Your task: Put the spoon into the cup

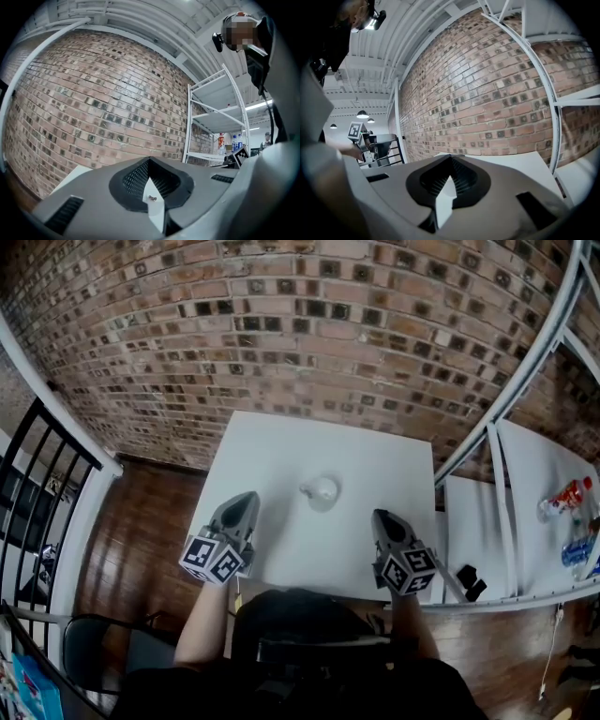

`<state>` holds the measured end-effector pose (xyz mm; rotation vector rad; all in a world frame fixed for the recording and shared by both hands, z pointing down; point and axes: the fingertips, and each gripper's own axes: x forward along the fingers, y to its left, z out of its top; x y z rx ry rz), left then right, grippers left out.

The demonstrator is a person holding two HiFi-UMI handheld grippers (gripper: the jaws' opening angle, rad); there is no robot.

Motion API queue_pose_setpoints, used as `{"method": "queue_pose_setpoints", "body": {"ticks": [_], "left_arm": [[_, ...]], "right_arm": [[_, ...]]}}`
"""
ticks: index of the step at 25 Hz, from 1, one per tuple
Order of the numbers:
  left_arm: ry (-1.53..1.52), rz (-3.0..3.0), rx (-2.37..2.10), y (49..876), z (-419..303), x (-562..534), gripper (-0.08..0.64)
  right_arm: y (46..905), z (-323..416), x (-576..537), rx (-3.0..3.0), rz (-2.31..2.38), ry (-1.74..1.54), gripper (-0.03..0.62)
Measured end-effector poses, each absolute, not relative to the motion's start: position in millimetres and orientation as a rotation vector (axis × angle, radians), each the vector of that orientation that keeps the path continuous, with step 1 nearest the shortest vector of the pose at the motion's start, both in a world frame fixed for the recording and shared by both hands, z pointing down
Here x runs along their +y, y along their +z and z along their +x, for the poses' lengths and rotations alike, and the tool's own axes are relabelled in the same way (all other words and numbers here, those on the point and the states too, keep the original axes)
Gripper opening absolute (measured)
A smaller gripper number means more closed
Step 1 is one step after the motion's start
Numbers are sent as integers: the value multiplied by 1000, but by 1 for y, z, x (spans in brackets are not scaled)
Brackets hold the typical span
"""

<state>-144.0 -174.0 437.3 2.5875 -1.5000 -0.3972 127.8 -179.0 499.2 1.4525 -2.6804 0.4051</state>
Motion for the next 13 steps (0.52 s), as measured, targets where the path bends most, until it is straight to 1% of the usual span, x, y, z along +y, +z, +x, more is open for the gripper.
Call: {"method": "queue_pose_setpoints", "body": {"ticks": [13], "left_arm": [[-364,2632,-1465,436,-129,-182,3]], "right_arm": [[485,127,-185,-2715,1461,389,2]]}}
